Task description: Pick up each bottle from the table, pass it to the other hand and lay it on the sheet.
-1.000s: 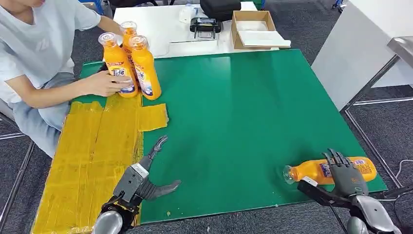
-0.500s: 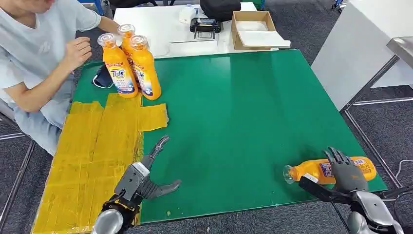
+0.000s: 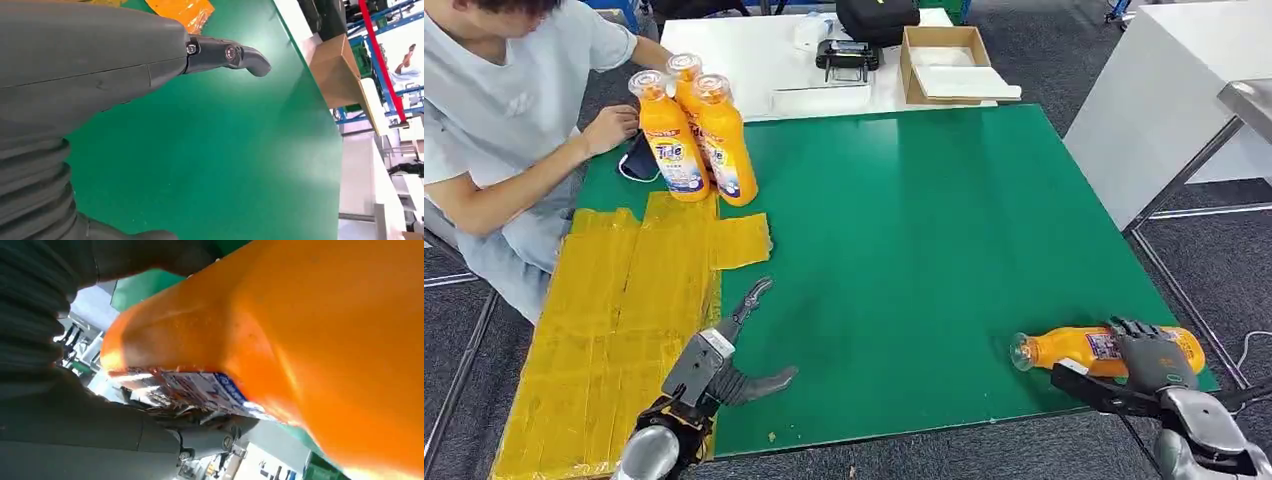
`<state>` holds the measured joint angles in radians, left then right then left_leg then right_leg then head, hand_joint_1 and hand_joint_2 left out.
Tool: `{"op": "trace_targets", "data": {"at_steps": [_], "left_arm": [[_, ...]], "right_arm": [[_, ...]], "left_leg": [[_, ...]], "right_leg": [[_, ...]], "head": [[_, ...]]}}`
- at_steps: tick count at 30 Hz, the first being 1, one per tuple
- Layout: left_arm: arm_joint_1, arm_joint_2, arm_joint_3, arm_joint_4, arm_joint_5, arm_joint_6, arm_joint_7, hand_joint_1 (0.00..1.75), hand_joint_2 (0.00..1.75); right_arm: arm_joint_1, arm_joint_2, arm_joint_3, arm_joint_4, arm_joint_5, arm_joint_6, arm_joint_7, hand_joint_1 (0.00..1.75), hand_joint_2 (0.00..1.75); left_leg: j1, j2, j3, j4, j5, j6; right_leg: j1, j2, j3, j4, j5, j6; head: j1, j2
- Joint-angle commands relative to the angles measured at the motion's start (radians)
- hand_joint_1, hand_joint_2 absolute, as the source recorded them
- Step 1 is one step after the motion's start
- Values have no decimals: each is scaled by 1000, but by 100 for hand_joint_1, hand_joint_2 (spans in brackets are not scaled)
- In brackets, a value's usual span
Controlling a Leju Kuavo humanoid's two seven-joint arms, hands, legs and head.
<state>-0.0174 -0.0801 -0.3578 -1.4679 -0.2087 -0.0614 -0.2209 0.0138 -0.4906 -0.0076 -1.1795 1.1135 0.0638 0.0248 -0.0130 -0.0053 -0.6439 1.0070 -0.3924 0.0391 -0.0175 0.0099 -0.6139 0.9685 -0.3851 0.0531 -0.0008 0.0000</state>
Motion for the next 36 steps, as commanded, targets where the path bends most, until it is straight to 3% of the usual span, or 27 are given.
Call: {"op": "trace_targets", "data": {"at_steps": [1, 10, 13, 15, 18, 24, 36], "left_arm": [[-37, 2, -2, 78, 3, -3, 3, 0, 175], [-45, 6, -10, 92, 10, -3, -1, 0, 175], [-42, 9, -10, 84, 13, 2, -3, 0, 175], [-31, 9, -4, 67, 14, 5, -3, 0, 175], [-28, 9, -3, 61, 14, 5, -3, 0, 175], [-11, 2, 11, 29, 8, 10, 10, 0, 175], [-11, 2, 11, 29, 7, 10, 11, 0, 175]], "right_arm": [[20, -24, 79, 100, -27, 55, -3, 175, 175], [15, -44, 119, 134, -58, 77, -11, 173, 175], [-12, -23, 144, 163, -41, 18, -7, 175, 175], [-41, 26, 139, 164, -6, -82, 4, 175, 175], [-53, 41, 147, 162, 4, -83, 12, 175, 175], [-56, 186, 59, 39, 106, -286, 32, 175, 175], [-49, 184, 56, 28, 107, -287, 30, 175, 175]], "left_leg": [[1, -3, 3, -1, 0, -2], [2, -4, 6, -1, -1, -3], [3, -3, 7, -1, -2, -3], [2, -1, 7, -1, -2, -1], [3, 1, 9, -2, -3, -2], [3, 6, 8, -1, -3, -2], [2, 3, 7, 0, -3, -3]], "right_leg": [[2, -3, 4, -2, -1, -2], [3, -5, 8, -3, -2, -2], [3, -4, 9, -3, -2, -2], [2, -2, 6, -3, -1, -1], [3, 0, 11, -5, -1, -2], [3, 3, 7, -3, 1, -3], [2, 1, 7, -1, -1, -3]], "head": [[0, 0], [0, 0], [0, 0], [0, 0], [1, 0], [0, 0], [0, 0]]}}
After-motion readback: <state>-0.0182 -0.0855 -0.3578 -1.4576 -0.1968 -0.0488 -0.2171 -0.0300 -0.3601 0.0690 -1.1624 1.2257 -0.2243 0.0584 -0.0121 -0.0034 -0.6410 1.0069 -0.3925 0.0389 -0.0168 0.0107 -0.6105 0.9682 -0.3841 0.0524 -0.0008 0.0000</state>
